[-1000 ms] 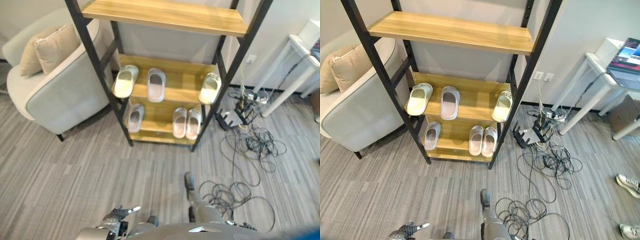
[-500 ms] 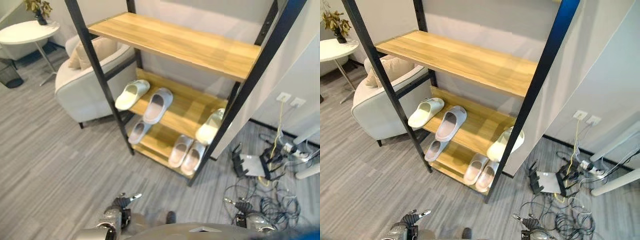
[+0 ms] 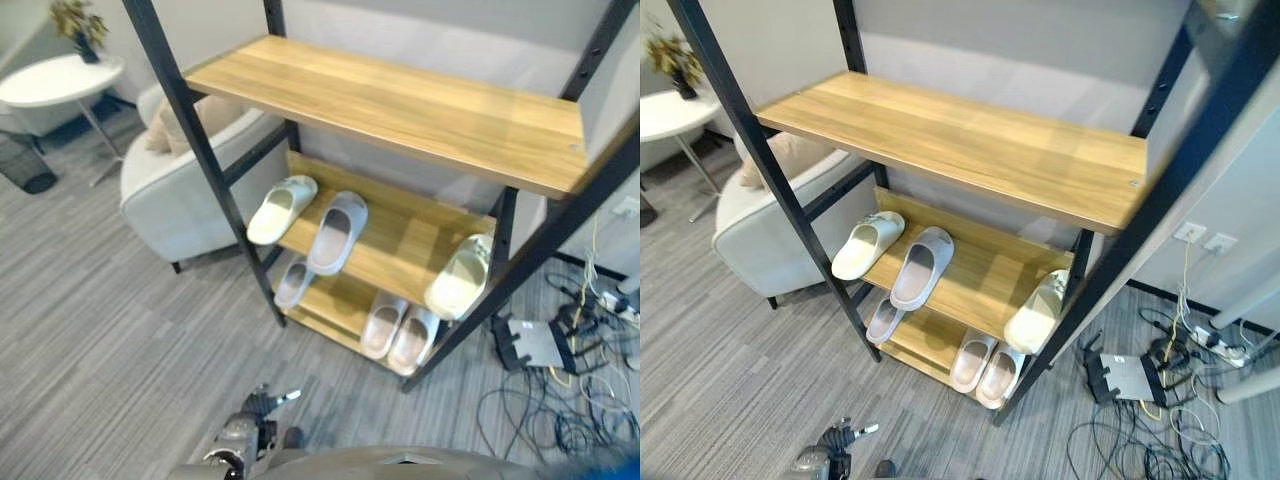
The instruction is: Arrange the slippers neatly on the shoe rack.
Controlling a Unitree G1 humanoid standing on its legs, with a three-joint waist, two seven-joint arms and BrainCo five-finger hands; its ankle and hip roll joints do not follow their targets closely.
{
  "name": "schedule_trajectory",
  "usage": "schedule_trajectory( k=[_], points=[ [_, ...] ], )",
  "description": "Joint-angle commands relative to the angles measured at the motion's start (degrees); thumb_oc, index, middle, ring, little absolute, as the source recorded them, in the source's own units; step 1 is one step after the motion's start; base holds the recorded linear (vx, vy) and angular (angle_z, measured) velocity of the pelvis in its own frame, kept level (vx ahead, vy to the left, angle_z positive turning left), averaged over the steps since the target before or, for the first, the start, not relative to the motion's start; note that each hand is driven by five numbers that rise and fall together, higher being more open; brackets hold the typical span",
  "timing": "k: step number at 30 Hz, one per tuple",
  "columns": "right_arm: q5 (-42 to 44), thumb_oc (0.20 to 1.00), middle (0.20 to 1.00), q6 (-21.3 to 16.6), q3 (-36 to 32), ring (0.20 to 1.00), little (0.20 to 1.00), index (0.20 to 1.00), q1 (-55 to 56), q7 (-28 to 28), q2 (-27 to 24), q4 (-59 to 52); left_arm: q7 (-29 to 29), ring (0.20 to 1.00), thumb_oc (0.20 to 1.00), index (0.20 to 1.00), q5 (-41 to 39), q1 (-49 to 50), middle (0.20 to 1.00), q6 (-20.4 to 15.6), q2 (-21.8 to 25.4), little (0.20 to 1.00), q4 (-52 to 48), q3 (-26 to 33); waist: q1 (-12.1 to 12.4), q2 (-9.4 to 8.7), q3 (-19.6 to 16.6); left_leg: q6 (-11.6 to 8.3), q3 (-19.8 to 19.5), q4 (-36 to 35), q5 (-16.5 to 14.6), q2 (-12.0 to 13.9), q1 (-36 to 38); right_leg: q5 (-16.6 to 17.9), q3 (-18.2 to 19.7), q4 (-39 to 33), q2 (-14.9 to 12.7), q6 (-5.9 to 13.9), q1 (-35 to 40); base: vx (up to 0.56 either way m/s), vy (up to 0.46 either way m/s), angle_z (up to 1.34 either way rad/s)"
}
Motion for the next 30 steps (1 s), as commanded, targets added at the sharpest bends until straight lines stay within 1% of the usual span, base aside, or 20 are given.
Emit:
schedule_trajectory(
  k=[1, 4, 5, 8, 12, 14, 15, 17, 19, 21, 23, 24, 25, 26, 27, 30],
  points=[
    [1.09, 1.0, 1.0, -1.22, -0.53, 1.0, 1.0, 1.0, -3.24, -0.06, -0.65, -0.84, -0.07, 1.0, 1.0, 1.0, 1.05, -2.3, 1.0, -2.57, 0.64, 1.0, 0.64, 1.08, 1.48, -1.45, -0.15, 0.16, -0.89, 0.18, 0.28, 0.9, -0.48, 10.54, 2.1, -1.61, 0.33, 0.2, 1.16, 0.03, 0.048, 0.01],
    [1.18, 1.0, 1.0, -1.25, -0.12, 1.0, 1.0, 1.0, -3.7, 0.03, -0.25, -1.17, 0.14, 1.0, 1.0, 1.0, 1.31, -2.35, 1.0, -2.74, 0.34, 1.0, 1.57, 0.47, 1.61, -1.41, -0.33, 0.33, -0.95, 0.47, 0.33, 0.52, -0.31, 10.56, 2.12, -1.79, 0.07, 0.13, 1.21, 0.04, 0.052, 0.0],
    [1.04, 1.0, 1.0, -1.66, 1.11, 1.0, 1.0, 1.0, -4.63, 0.14, -0.05, -2.63, 0.36, 1.0, 1.0, 1.0, 1.71, -2.67, 1.0, -2.81, 0.07, 1.0, 2.7, -0.5, 1.63, -1.28, -0.33, 0.45, -0.85, 0.89, 0.35, 0.2, -0.21, 10.61, 2.12, -2.04, -0.32, 0.1, 1.21, 0.03, 0.047, 0.0],
    [1.67, 1.0, 1.0, -2.4, 1.55, 1.0, 1.0, 1.0, -5.54, 0.65, -0.04, -6.69, 0.11, 1.0, 1.0, 1.0, 2.19, -2.63, 1.0, -2.81, 0.08, 1.0, 3.34, -1.76, 1.63, -1.11, -0.39, 0.57, -0.8, 1.03, 0.35, 0.0, -0.19, 10.6, 2.27, -2.49, -0.82, 0.06, 1.22, 0.04, 0.04, -0.03],
    [2.24, 1.0, 1.0, -3.32, 2.43, 1.0, 1.0, 1.0, -5.72, 2.05, 1.18, -14.28, -0.58, 1.0, 1.0, 1.0, 2.87, -2.39, 1.0, -2.22, 0.45, 1.0, 2.87, -3.05, 1.49, -0.65, 0.0, 0.68, -0.74, 1.03, 0.23, -0.5, -0.34, 10.51, 2.41, -2.63, -1.44, -0.02, 0.95, 0.02, 0.04, -0.08],
    [2.26, 1.0, 1.0, -3.4, 2.74, 1.0, 1.0, 1.0, -5.72, 2.43, 1.46, -15.71, -0.8, 1.0, 1.0, 1.0, 3.08, -2.34, 1.0, -2.1, 0.53, 1.0, 2.6, -3.41, 1.44, -0.49, 0.21, 0.68, -0.79, 1.05, 0.22, -0.64, -0.38, 10.5, 2.55, -2.5, -1.57, -0.04, 0.81, -0.01, 0.043, -0.06],
    [1.8, 1.0, 1.0, -3.7, 4.05, 1.0, 1.0, 1.0, -5.98, 2.82, 1.73, -17.42, -1.06, 1.0, 1.0, 1.0, 3.36, -2.45, 1.0, -1.84, 0.64, 1.0, 2.14, -3.91, 1.38, -0.09, 0.5, 0.69, -0.83, 1.07, 0.17, -1.01, -0.58, 10.41, 2.59, -2.31, -1.9, -0.1, 0.63, -0.01, 0.065, -0.05],
    [1.71, 1.0, 1.0, -3.91, 4.71, 1.0, 1.0, 1.0, -6.02, 3.02, 1.81, -17.91, -1.12, 1.0, 1.0, 1.0, 3.46, -2.47, 1.0, -1.84, 0.63, 1.0, 2.12, -4.16, 1.36, 0.11, 0.63, 0.67, -0.77, 1.13, 0.19, -1.15, -0.64, 10.36, 2.66, -2.22, -2.06, -0.1, 0.57, -0.01, 0.065, -0.01],
    [1.18, 1.0, 1.0, -4.23, 6.97, 1.0, 1.0, 1.0, -7.01, 3.92, 1.89, -19.99, -1.36, 1.0, 1.0, 1.0, 3.59, -2.63, 1.0, -1.56, 0.57, 1.0, 1.46, -5.07, 1.61, 0.55, 0.84, 0.74, -0.86, 1.1, 0.03, -1.6, -0.75, 10.27, 2.62, -2.18, -2.46, -0.12, 0.37, -0.01, 0.069, 0.0],
    [0.48, 1.0, 1.0, -4.39, 8.87, 1.0, 1.0, 1.0, -8.15, 4.43, 2.02, -20.1, -1.34, 1.0, 1.0, 1.0, 3.64, -2.93, 1.0, -1.57, 0.41, 1.0, 1.63, -5.43, 1.92, 0.67, 0.91, 0.83, -1.0, 1.01, 0.0, -1.84, -0.81, 10.21, 2.59, -2.39, -2.68, -0.14, 0.36, -0.02, 0.063, 0.01],
    [0.4, 1.0, 1.0, -4.36, 10.65, 1.0, 1.0, 1.0, -9.44, 6.03, 3.63, -20.09, -1.21, 1.0, 1.0, 1.0, 3.88, -3.32, 1.0, -1.68, 0.52, 1.0, 2.6, -6.21, 2.54, 0.42, 0.86, 0.86, -0.96, 0.62, -0.15, -2.06, -0.88, 10.12, 2.44, -2.81, -2.83, -0.22, 0.43, -0.03, 0.055, 0.01],
    [0.14, 1.0, 1.0, -3.96, 11.57, 1.0, 1.0, 1.0, -1.91, 9.82, 4.26, -21.97, -1.46, 1.0, 1.0, 1.0, 3.2, -2.85, 1.0, -1.24, 1.4, 1.0, 1.47, -6.23, 2.35, 0.18, 0.94, 0.85, -0.6, 0.35, -0.06, -2.01, -0.91, 10.18, 2.84, -2.58, -2.67, -0.38, -0.24, -0.04, 0.033, -0.01],
    [0.39, 1.0, 1.0, -4.45, 12.89, 1.0, 1.0, 1.0, 1.12, 11.66, 3.92, -24.28, -1.53, 1.0, 1.0, 1.0, 2.86, -2.46, 1.0, -0.95, 1.94, 1.0, 0.33, -6.18, 1.93, 0.06, 1.38, 0.93, -0.33, 0.17, -0.28, -2.01, -0.58, 10.06, 3.11, -2.46, -2.6, -0.52, -0.17, -0.08, 0.031, 0.03],
    [0.68, 1.0, 1.0, -5.5, 14.36, 1.0, 1.0, 1.0, 3.22, 13.1, 3.15, -26.99, -1.75, 1.0, 1.0, 1.0, 2.32, -2.0, 1.0, -0.21, 2.69, 1.0, -1.57, -5.89, 1.58, 0.04, 1.95, 1.07, -0.08, 0.17, -0.39, -2.01, -0.62, 10.05, 3.38, -2.3, -2.52, -0.61, -0.39, -0.11, 0.045, -0.04],
    [1.17, 1.0, 1.0, -7.27, 17.81, 1.0, 1.0, 1.0, 6.07, 13.7, 1.03, -31.87, -2.03, 1.0, 1.0, 1.0, 2.3, -1.71, 1.0, 0.83, 3.38, 1.0, -2.04, -5.07, 0.68, 0.22, 2.9, 1.28, 0.29, 0.17, -0.32, -1.92, -0.69, 10.02, 3.52, -2.24, -2.42, -0.54, -0.42, -0.1, 0.042, -0.14],
    [2.33, 1.0, 1.0, -8.51, 21.82, 1.0, 1.0, 1.0, 6.53, 15.56, 0.26, -36.04, -1.55, 1.0, 1.0, 1.0, 2.25, -2.96, 1.0, 0.91, 3.32, 1.0, 0.61, -4.53, 0.18, 0.0, 3.24, 1.43, 0.26, 0.17, -0.46, -2.08, -0.72, 9.86, 3.55, -2.4, -2.23, -0.41, -0.1, -0.02, 0.025, -0.19]
  ],
)
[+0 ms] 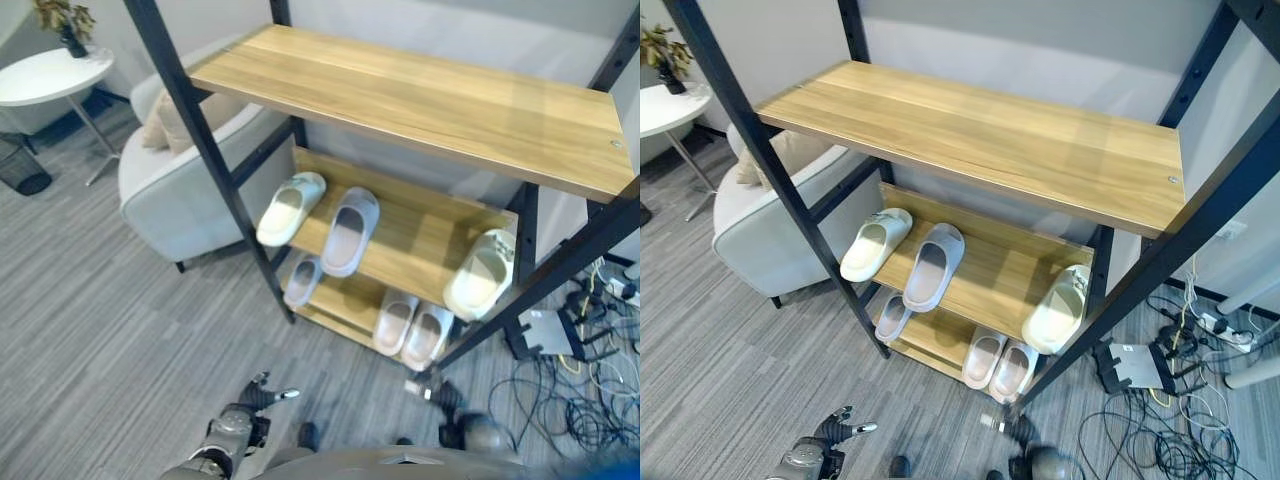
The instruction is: Arrange the slippers neatly on the shoe rack.
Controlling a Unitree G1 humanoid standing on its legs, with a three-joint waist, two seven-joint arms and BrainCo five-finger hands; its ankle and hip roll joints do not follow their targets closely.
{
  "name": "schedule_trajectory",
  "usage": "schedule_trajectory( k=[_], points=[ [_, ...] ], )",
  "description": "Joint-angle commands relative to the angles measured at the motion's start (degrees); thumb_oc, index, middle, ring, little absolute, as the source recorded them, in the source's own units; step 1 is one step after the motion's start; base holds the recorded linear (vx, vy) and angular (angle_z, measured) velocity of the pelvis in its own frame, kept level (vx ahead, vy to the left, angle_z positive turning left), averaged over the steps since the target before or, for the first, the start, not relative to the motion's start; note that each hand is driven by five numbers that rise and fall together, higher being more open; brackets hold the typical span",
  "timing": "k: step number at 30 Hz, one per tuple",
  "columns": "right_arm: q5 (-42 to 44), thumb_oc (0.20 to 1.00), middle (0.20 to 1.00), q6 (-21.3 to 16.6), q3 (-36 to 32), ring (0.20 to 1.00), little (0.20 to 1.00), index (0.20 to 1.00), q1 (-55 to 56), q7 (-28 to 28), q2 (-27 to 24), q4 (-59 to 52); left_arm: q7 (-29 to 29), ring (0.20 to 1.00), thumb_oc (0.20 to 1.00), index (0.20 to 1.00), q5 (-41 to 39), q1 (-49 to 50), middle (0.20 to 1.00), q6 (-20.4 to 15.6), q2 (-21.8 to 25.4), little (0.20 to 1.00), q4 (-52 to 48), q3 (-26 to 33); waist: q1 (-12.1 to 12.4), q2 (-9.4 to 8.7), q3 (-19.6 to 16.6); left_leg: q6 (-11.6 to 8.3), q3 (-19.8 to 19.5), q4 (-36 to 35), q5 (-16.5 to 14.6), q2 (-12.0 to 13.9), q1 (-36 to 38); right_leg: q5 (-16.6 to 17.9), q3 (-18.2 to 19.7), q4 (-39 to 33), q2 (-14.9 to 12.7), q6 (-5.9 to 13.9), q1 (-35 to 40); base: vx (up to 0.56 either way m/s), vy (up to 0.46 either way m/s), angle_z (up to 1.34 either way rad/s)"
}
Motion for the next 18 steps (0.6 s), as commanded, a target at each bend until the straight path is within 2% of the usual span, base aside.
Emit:
schedule_trajectory(
  k=[1, 4, 8, 9, 11, 15, 18],
  points=[
    [1.8, 1.0, 1.0, -3.27, 1.5, 1.0, 1.0, 1.0, -2.13, 3.45, 1.0, -4.13, 0.18, 1.0, 1.0, 1.0, -0.29, -4.86, 1.0, -0.4, -1.0, 1.0, 4.65, 2.1, 1.36, -0.42, 1.21, 0.43, -2.4, 0.17, -0.14, -0.17, 0.08, 8.07, 1.12, 0.29, -0.35, -2.34, 0.86, 0.0, 0.0, 0.0],
    [2.02, 1.0, 1.0, -2.62, 5.93, 1.0, 1.0, 1.0, -2.45, 6.09, -1.57, -10.02, -0.02, 1.0, 1.0, 1.0, -0.18, -5.21, 1.0, -0.55, -1.29, 1.0, 4.96, 1.73, 1.61, -0.71, 1.03, 0.72, -2.35, 0.17, -0.76, -0.59, -0.52, 8.08, 0.79, -0.01, -0.41, -2.13, 0.98, 0.0, 0.005, 0.02],
    [1.92, 1.0, 1.0, -2.13, 9.04, 1.0, 1.0, 1.0, -3.71, 5.85, -4.01, -17.05, -0.17, 1.0, 1.0, 1.0, -0.14, -5.45, 1.0, -0.86, -2.26, 1.0, 5.51, 2.09, 1.34, -0.71, 1.07, 0.94, -2.04, 0.17, -1.38, -1.05, -0.96, 7.99, 0.37, -0.41, -0.33, -1.76, 1.34, 0.0, 0.014, 0.05],
    [2.67, 1.0, 1.0, -2.45, 11.02, 1.0, 1.0, 1.0, -4.68, 6.13, -5.6, -22.35, -0.35, 1.0, 1.0, 1.0, -0.17, -5.64, 1.0, -0.94, -2.75, 1.0, 5.77, 1.86, 1.21, -0.67, 1.17, 1.01, -1.99, 0.17, -1.65, -1.33, -1.3, 8.03, 0.33, -0.48, -0.14, -1.59, 1.33, 0.0, 0.019, 0.1],
    [2.32, 1.0, 1.0, -2.73, 14.0, 1.0, 1.0, 1.0, -7.54, 6.07, -7.49, -26.07, -0.24, 1.0, 1.0, 1.0, -0.08, -5.9, 1.0, -1.33, -3.39, 1.0, 6.75, 1.33, 1.32, -0.65, 1.11, 1.14, -2.16, 0.17, -1.58, -1.41, -1.45, 8.03, 0.34, -0.51, 0.16, -1.45, 1.42, 0.0, 0.019, 0.09],
    [2.14, 1.0, 1.0, -2.01, 16.78, 1.0, 1.0, 1.0, -11.19, 5.75, -8.35, -31.31, -0.21, 1.0, 1.0, 1.0, -0.47, -6.18, 1.0, -1.61, -3.99, 1.0, 6.9, 1.37, 1.67, -0.84, 1.05, 1.34, -2.32, 0.17, -1.47, -1.22, -1.4, 7.86, 0.11, -0.77, 0.37, -1.44, 1.79, 0.0, 0.003, 0.01],
    [1.72, 1.0, 1.0, -0.1, 20.33, 1.0, 1.0, 1.0, -15.77, 5.92, -8.86, -35.7, 0.11, 1.0, 1.0, 1.0, -0.22, -6.23, 1.0, -2.24, -3.86, 1.0, 7.52, 0.46, 2.19, -1.27, 1.2, 1.42, -2.64, 0.17, -1.43, -1.28, -1.4, 7.87, -0.1, -0.96, 0.49, -1.44, 2.25, 0.0, 0.0, 0.0]
  ],
)
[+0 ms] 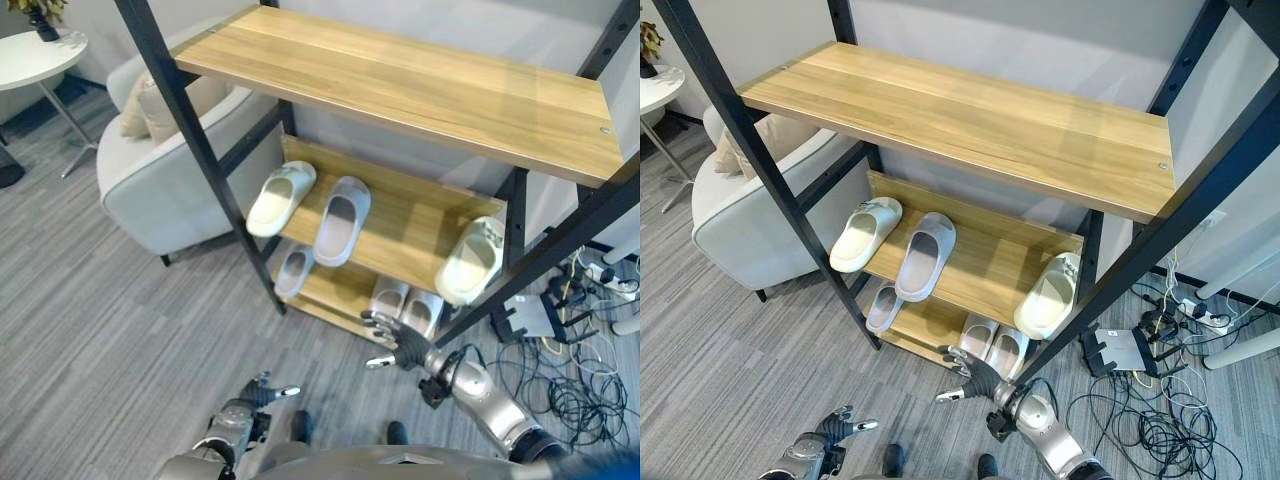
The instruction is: Arrange the slippers neatly on the shoe rack.
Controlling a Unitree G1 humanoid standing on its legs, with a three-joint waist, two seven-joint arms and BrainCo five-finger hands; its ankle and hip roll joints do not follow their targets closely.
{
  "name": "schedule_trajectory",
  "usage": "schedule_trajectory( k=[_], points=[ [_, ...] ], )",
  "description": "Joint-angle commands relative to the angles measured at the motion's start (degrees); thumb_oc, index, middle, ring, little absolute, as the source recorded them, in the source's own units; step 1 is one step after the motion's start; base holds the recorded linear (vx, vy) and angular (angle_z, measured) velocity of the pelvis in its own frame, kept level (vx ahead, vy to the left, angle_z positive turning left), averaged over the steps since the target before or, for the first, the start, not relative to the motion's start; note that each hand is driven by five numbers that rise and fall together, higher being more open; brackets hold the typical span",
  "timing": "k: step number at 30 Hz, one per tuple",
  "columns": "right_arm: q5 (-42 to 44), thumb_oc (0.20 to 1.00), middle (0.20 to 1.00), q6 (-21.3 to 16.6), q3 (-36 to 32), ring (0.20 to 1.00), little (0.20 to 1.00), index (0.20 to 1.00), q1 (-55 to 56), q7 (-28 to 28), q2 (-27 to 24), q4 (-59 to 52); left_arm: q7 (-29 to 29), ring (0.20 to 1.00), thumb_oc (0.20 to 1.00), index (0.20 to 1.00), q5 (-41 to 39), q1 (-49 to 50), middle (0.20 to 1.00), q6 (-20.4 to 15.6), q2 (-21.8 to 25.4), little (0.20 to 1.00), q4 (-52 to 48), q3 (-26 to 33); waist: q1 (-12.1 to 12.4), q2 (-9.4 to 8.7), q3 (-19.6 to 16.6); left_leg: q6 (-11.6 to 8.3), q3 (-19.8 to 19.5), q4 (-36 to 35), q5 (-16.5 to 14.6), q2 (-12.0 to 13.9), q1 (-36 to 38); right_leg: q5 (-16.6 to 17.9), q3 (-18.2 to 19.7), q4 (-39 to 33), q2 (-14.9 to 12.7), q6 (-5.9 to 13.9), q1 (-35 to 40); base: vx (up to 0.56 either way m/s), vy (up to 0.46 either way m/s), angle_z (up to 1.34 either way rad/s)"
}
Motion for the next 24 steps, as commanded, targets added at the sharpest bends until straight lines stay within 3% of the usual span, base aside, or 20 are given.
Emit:
schedule_trajectory(
  k=[1, 7, 10, 12, 19, 22, 24],
  points=[
    [1.39, 1.0, 1.0, 0.34, 1.18, 1.0, 1.0, 1.0, -3.75, -0.06, 1.81, -5.15, 0.93, 1.0, 1.0, 1.0, 0.29, -4.73, 1.0, -2.48, -0.22, 1.0, 3.79, -0.67, 1.47, -0.55, 1.36, 1.59, -1.28, 0.21, -2.26, -1.25, -0.7, 5.87, 0.75, 1.69, 0.44, -1.71, 1.02, 0.0, 0.0, 0.0],
    [1.72, 1.0, 1.0, 2.16, 3.01, 1.0, 1.0, 1.0, -10.06, -2.37, 1.92, -12.37, 1.59, 1.0, 1.0, 1.0, 0.8, -4.92, 1.0, -2.81, -0.74, 1.0, 5.53, -2.87, 1.55, -0.52, 1.36, 1.56, -1.13, 0.21, -2.27, -1.36, -0.64, 5.99, 0.51, 1.16, 0.65, -1.52, 1.38, 0.0, 0.0, 0.0],
    [-3.53, 1.0, 1.0, 0.82, -0.37, 1.0, 1.0, 1.0, -14.91, -8.13, 1.85, -13.42, 1.05, 1.0, 1.0, 1.0, 0.52, -3.91, 1.0, -3.11, -2.22, 1.0, 5.41, -1.09, 1.34, -0.02, 1.15, 1.61, -0.77, 0.21, -2.07, -1.25, -0.62, 5.88, 0.53, 0.83, 0.74, -1.26, 1.92, 0.01, 0.009, 0.01],
    [-14.3, 1.0, 1.0, 1.97, -0.84, 1.0, 1.0, 1.0, -22.82, -13.43, -1.78, -10.37, 0.34, 1.0, 1.0, 1.0, 0.49, -2.78, 1.0, -3.21, -3.72, 1.0, 4.07, 1.13, 1.24, 0.71, 0.92, 1.62, -0.59, 0.21, -1.93, -0.98, -1.15, 5.72, 0.52, 0.65, 0.76, -1.04, 2.07, 0.03, 0.039, 0.01],
    [-23.23, 1.0, 1.0, 4.39, 2.86, 1.0, 1.0, 1.0, -37.79, -21.28, -0.61, 5.99, 0.17, 1.0, 1.0, 1.0, 0.61, -1.31, 1.0, -3.63, -4.77, 1.0, 1.74, 2.27, 2.85, 1.07, 2.61, 1.51, -0.66, 0.21, -1.67, -0.92, -1.88, 5.26, 0.1, 0.34, 0.76, -0.8, 2.75, 0.02, 0.046, 0.01],
    [-22.79, 1.0, 1.0, 4.47, 3.43, 1.0, 1.0, 1.0, -39.7, -22.16, 0.48, 8.27, 0.19, 1.0, 1.0, 1.0, 0.35, -1.2, 1.0, -3.81, -4.67, 1.0, 1.63, 2.5, 3.45, 1.14, 3.56, 1.38, -0.77, 0.21, -1.42, -1.0, -2.48, 5.12, -0.06, 0.29, 0.7, -0.78, 2.75, 0.0, 0.081, 0.09],
    [-25.04, 1.0, 1.0, 5.0, 4.76, 1.0, 1.0, 1.0, -44.67, -25.69, 0.29, 11.31, 0.53, 1.0, 1.0, 1.0, -1.04, -1.06, 1.0, -3.96, -4.5, 1.0, 1.19, 3.43, 4.31, 1.13, 5.89, 1.32, -0.73, 0.21, -1.29, -1.33, -3.41, 5.03, 0.02, -0.06, 0.58, -0.79, 2.65, -0.03, 0.129, 0.02]
  ],
)
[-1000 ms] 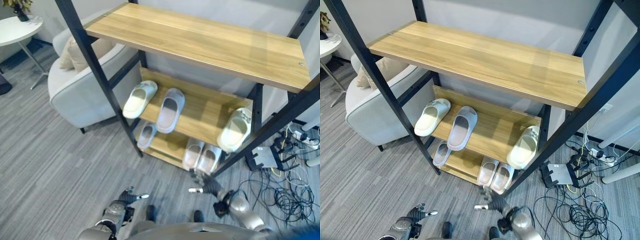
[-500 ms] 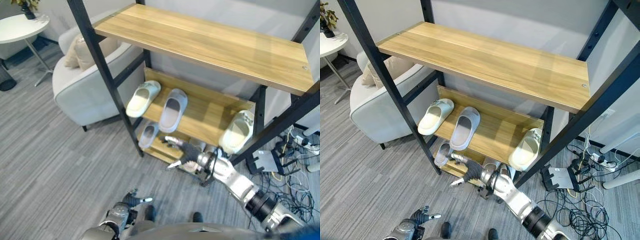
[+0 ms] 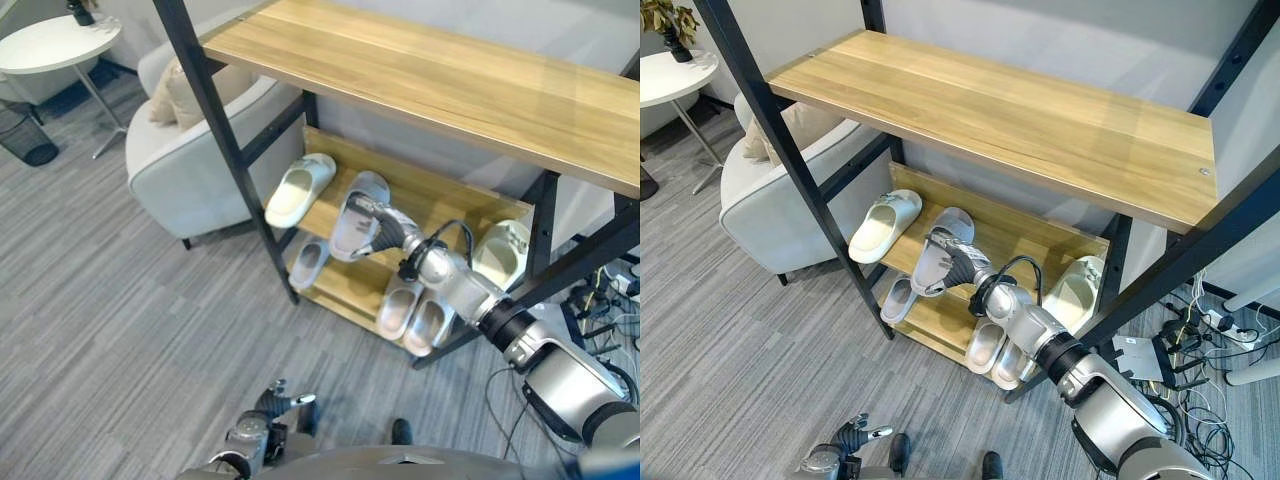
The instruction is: Arrange the slippers neatly on the shoe rack.
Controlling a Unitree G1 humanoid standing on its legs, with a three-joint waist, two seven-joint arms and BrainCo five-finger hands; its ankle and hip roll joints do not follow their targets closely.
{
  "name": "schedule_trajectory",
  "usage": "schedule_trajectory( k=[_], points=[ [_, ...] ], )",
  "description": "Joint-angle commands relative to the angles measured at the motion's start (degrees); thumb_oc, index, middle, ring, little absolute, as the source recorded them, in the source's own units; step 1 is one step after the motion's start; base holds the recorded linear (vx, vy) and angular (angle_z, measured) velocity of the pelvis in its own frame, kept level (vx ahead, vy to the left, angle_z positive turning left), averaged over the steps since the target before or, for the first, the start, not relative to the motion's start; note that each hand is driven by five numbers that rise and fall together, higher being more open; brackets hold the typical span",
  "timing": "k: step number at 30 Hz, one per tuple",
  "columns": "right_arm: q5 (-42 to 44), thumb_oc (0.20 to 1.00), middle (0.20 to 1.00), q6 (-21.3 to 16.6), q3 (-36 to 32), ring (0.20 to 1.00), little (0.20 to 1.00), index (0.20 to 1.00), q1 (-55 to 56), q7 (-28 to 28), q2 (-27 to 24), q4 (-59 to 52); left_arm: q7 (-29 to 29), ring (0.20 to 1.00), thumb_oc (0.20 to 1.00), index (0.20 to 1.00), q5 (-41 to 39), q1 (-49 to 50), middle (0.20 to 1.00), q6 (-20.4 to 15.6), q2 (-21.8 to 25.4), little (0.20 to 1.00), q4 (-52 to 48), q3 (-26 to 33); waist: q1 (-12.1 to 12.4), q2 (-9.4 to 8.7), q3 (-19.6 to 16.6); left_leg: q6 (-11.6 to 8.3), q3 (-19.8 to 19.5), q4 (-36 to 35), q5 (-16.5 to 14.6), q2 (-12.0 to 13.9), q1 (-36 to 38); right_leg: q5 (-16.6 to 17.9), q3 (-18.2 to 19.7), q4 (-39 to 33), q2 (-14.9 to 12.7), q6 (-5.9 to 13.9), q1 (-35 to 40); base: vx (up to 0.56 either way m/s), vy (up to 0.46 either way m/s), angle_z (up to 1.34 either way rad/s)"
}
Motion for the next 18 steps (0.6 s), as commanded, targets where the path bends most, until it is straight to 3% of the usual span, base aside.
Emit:
schedule_trajectory(
  k=[1, 7, 11, 18],
  points=[
    [-2.33, 1.0, 1.0, -1.18, -0.56, 1.0, 1.0, 1.0, -10.27, -6.32, -0.25, 0.36, 0.7, 1.0, 1.0, 1.0, -1.2, -3.61, 1.0, -1.92, -0.57, 1.0, 1.64, 0.14, 0.9, 0.72, 5.14, 1.24, -0.32, 0.11, -1.75, -1.03, -1.71, 4.07, 1.62, 1.57, 0.92, -1.02, 2.76, -0.02, 0.043, 0.0],
    [-6.53, 1.0, 1.0, -1.14, -1.35, 1.0, 1.0, 1.0, -15.66, -15.62, -0.36, 7.29, 0.41, 1.0, 1.0, 1.0, -2.66, -4.17, 1.0, -2.41, -0.6, 1.0, 1.11, 0.83, 1.79, 0.81, 8.19, 1.14, -0.16, 0.11, -1.68, -1.38, -2.84, 3.9, 1.85, 1.5, 0.77, -1.3, 2.37, -0.04, 0.053, 0.05],
    [-8.77, 1.0, 1.0, 2.21, -2.15, 1.0, 1.0, 1.0, -16.91, -20.69, -0.42, 11.29, 0.16, 1.0, 1.0, 1.0, -3.71, -3.85, 1.0, -3.31, -1.42, 1.0, -0.38, 1.21, 2.38, 1.39, 10.04, 1.04, -0.06, 0.11, -1.73, -1.83, -3.36, 3.81, 1.84, 1.63, 0.53, -1.47, 2.1, -0.04, 0.051, 0.0],
    [-9.85, 1.0, 1.0, 4.95, -2.15, 1.0, 1.0, 1.0, -18.15, -24.11, -0.6, 14.31, 0.08, 1.0, 1.0, 1.0, -4.68, -3.82, 1.0, -4.5, -1.87, 1.0, -1.48, 1.1, 2.52, 2.13, 10.91, 1.0, -0.19, 0.11, -2.26, -2.46, -3.3, 3.87, 2.01, 1.8, 0.15, -1.69, 2.01, 0.0, 0.035, 0.0]
  ],
)
